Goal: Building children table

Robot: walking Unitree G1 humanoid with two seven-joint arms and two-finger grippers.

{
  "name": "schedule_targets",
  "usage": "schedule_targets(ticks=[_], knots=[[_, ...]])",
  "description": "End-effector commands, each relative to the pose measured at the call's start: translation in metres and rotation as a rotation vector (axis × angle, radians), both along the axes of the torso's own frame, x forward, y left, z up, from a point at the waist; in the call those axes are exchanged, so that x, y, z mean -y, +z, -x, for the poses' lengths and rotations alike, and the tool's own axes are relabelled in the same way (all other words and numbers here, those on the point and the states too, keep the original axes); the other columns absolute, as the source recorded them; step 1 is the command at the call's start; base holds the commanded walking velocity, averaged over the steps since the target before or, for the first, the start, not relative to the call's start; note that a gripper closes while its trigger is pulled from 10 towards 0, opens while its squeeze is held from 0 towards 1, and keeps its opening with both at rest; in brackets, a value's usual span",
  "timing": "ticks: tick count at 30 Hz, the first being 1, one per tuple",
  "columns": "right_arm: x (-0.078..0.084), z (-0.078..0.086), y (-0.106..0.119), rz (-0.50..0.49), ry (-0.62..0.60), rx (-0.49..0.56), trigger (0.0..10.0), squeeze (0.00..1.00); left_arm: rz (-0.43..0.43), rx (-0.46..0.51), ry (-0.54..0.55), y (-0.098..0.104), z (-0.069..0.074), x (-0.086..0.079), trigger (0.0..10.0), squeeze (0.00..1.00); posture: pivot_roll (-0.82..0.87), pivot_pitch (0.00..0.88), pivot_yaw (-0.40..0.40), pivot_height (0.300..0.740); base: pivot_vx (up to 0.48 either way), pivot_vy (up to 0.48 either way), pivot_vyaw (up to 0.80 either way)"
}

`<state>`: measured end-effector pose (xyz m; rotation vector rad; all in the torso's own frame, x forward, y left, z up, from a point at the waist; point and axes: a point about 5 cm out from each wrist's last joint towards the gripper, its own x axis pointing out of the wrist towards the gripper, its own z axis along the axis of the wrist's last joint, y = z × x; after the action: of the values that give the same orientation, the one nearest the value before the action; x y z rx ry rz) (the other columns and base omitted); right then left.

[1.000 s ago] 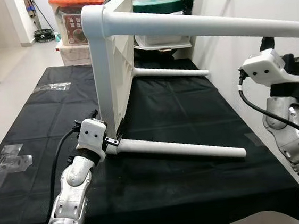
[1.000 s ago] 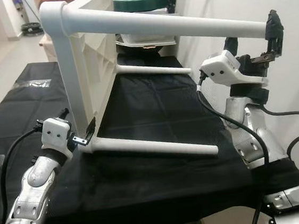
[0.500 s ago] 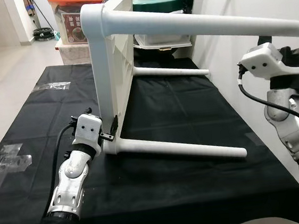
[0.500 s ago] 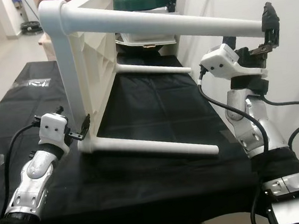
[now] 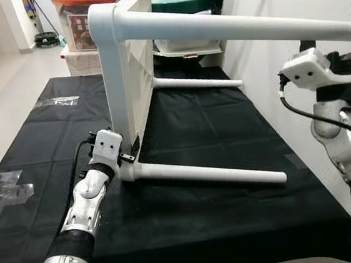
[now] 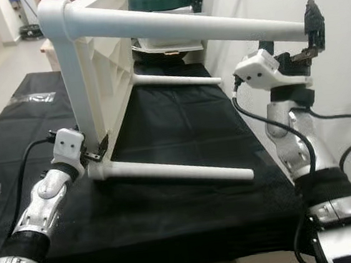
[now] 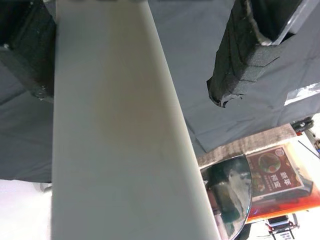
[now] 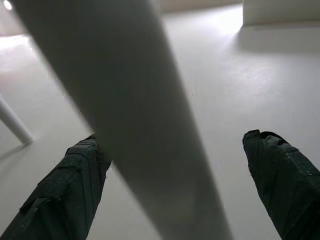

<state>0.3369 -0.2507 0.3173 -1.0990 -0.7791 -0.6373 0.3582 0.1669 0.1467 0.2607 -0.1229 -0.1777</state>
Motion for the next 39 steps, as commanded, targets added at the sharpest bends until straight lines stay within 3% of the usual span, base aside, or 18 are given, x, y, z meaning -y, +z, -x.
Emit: schedule_targets(ticks=[1,4,5,6,18,21,26,30,34,36,37,38,39], knots=[[0.005,-0.005,0.001,0.024,-0.014,-0.038,10.0,0.0,-0.005,-0.008,0.007,-0.005,0.0,-0.004,10.0,0.0,-0.08,0.0,-0.087,0.74,0.0,0.0,0.0],[0.005,-0.006,0.001,0.024,-0.014,-0.047,10.0,0.0,-0.005,-0.008,0.007,-0.005,0.0,-0.003,10.0,0.0,-0.08,0.0,-0.087,0.74,0.0,0.0,0.0],[0.003,-0.007,0.001,0.031,-0.005,-0.052,4.1,0.0,-0.005,-0.011,0.008,-0.007,-0.001,-0.004,10.0,0.0,-0.08,0.0,-0.088,0.74,0.0,0.0,0.0],[0.001,-0.008,0.002,0.034,0.019,-0.061,0.0,0.0,-0.005,-0.016,0.013,-0.008,-0.001,-0.006,10.0,0.0,-0.08,0.0,-0.088,0.74,0.0,0.0,0.0],[-0.007,-0.011,-0.006,-0.036,0.127,-0.123,0.0,0.0,-0.019,-0.029,0.046,-0.009,-0.007,-0.016,10.0,0.0,-0.09,0.0,-0.086,0.74,0.0,0.0,0.0],[0.001,-0.014,-0.012,-0.161,0.142,-0.175,0.0,0.0,-0.026,-0.025,0.079,-0.008,-0.008,-0.024,10.0,0.0,-0.09,0.0,-0.089,0.74,0.0,0.0,0.0],[0.006,-0.017,-0.014,-0.23,0.143,-0.199,0.0,0.0,-0.028,-0.007,0.121,-0.002,-0.009,-0.036,10.0,0.0,-0.09,0.0,-0.089,0.74,0.0,0.0,0.0],[0.012,-0.022,-0.009,-0.302,0.161,-0.212,0.0,0.0,-0.084,0.14,0.228,0.044,-0.013,-0.076,10.0,0.0,-0.08,0.0,-0.094,0.74,0.0,0.0,0.0],[0.013,-0.024,-0.008,-0.343,0.174,-0.219,0.0,0.0,-0.102,0.196,0.259,0.062,-0.013,-0.089,10.0,0.0,-0.07,0.0,-0.099,0.74,0.0,0.0,0.0],[0.014,-0.027,-0.008,-0.408,0.192,-0.239,0.0,0.0,-0.151,0.298,0.303,0.099,-0.01,-0.108,10.0,0.0,-0.05,0.0,-0.101,0.74,0.0,0.0,0.0],[0.014,-0.027,-0.008,-0.408,0.192,-0.239,0.0,0.0,-0.151,0.298,0.303,0.099,-0.01,-0.108,10.0,0.0,-0.05,0.0,-0.101,0.74,0.0,0.0,0.0],[0.015,-0.031,-0.01,-0.477,0.214,-0.263,0.0,0.0,-0.197,0.368,0.323,0.124,-0.007,-0.117,10.0,0.0,-0.05,0.0,-0.101,0.74,0.0,0.0,0.0],[0.013,-0.037,-0.018,-0.602,0.255,-0.311,0.0,0.0,-0.269,0.481,0.335,0.165,0.001,-0.126,10.0,0.0,-0.04,0.0,-0.102,0.74,0.0,0.0,0.0]])
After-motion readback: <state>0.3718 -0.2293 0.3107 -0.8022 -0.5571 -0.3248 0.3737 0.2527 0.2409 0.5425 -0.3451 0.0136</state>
